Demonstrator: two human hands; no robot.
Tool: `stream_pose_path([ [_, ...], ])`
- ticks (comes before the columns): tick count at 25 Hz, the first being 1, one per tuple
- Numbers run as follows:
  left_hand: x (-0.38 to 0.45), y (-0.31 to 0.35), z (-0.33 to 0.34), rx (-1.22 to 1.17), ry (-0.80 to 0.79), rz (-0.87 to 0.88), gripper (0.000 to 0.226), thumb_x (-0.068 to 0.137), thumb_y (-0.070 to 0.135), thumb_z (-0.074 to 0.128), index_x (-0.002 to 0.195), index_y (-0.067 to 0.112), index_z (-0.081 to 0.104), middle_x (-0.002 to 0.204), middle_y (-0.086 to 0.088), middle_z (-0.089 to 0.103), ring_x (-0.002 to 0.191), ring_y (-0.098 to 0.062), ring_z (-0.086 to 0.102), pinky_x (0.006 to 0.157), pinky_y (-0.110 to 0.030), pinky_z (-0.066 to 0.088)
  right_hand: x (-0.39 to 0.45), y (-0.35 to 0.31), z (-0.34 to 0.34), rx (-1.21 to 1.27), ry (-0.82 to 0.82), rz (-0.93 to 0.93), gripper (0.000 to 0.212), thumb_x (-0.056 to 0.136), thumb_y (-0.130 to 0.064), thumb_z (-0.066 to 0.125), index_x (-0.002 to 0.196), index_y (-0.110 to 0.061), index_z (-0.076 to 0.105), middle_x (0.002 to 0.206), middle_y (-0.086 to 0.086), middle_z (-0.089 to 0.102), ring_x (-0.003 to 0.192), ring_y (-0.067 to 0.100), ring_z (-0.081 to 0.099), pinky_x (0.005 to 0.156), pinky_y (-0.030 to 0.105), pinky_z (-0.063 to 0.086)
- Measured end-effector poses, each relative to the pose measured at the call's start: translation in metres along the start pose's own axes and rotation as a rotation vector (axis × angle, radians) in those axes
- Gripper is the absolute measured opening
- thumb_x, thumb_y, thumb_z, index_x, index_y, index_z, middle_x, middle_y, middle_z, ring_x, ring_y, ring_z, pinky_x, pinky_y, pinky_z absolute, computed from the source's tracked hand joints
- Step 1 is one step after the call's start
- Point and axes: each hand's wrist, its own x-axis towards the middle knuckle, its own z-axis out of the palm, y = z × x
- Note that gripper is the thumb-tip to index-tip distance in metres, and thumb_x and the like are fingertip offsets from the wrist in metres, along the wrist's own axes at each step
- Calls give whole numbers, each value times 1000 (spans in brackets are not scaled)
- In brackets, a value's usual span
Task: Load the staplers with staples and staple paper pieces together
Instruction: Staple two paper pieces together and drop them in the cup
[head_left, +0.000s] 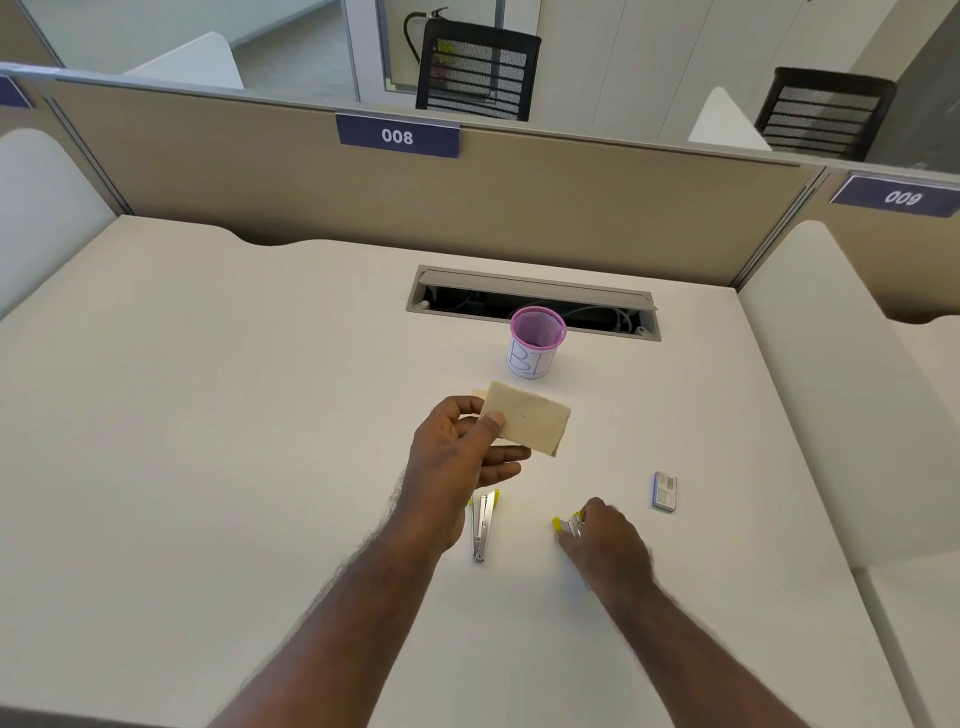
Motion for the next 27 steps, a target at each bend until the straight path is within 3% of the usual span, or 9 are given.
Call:
stream_pose_path([
  [3,-11,10,6,-59,28,11,4,96,12,57,95,10,59,92,-11,75,79,-31,75,62,-30,61,-7,-5,-27,186,0,14,47,87,-56,60,119,-23,55,117,-3,62,109,19,63,83,30,47],
  [5,-19,17,12,-94,27,52,8,96,14,57,89,11,60,87,-8,76,80,-31,75,61,-29,60,-13,-17,-71,796,-40,-26,41,82,-58,67,107,-26,65,114,1,69,104,17,66,78,27,49],
  [7,-27,23,19,-106,26,108,12,96,16,58,85,13,61,84,-6,77,82,-30,75,62,-28,60,-29,-33,-126,1295,-139,-243,48,75,-66,65,101,-27,74,112,9,74,98,17,71,74,25,56],
  [9,-35,29,28,-103,15,161,13,96,18,57,84,16,62,87,-7,77,82,-28,76,62,-26,59,-45,-44,-169,1438,-159,-447,41,79,-62,66,105,-33,76,111,5,75,100,21,73,76,27,59],
  [13,-47,38,49,22,37,296,3,94,19,61,92,20,62,91,0,76,87,-22,74,66,-24,59,-66,-52,-207,1508,21,-403,7,85,-27,73,89,-27,79,94,3,79,86,25,77,70,26,61],
  [16,-58,39,62,315,300,643,17,88,15,69,99,24,60,104,8,66,105,-13,65,85,-23,54,-76,-47,-217,1457,203,-381,14,89,-16,70,87,-27,78,84,-2,80,79,22,77,71,29,62],
  [18,-67,40,71,436,271,814,16,89,19,67,104,24,64,108,12,65,110,-10,61,95,-22,49,-85,-44,-225,1297,398,-462,16,88,-18,72,91,-33,77,81,-15,78,78,12,76,74,26,61],
  [22,-84,45,91,135,-113,647,34,92,27,60,123,15,62,112,1,73,110,-15,67,87,-23,54,-108,-41,-226,918,549,-750,32,89,-34,68,121,-33,67,119,-17,70,112,-2,64,92,22,54],
  [27,-83,56,94,-6,-43,580,21,92,8,62,111,5,68,100,-7,76,95,-21,72,80,-29,57,-111,-28,-233,803,740,-781,24,90,-22,69,114,-27,71,118,-12,69,115,11,61,88,39,55],
])
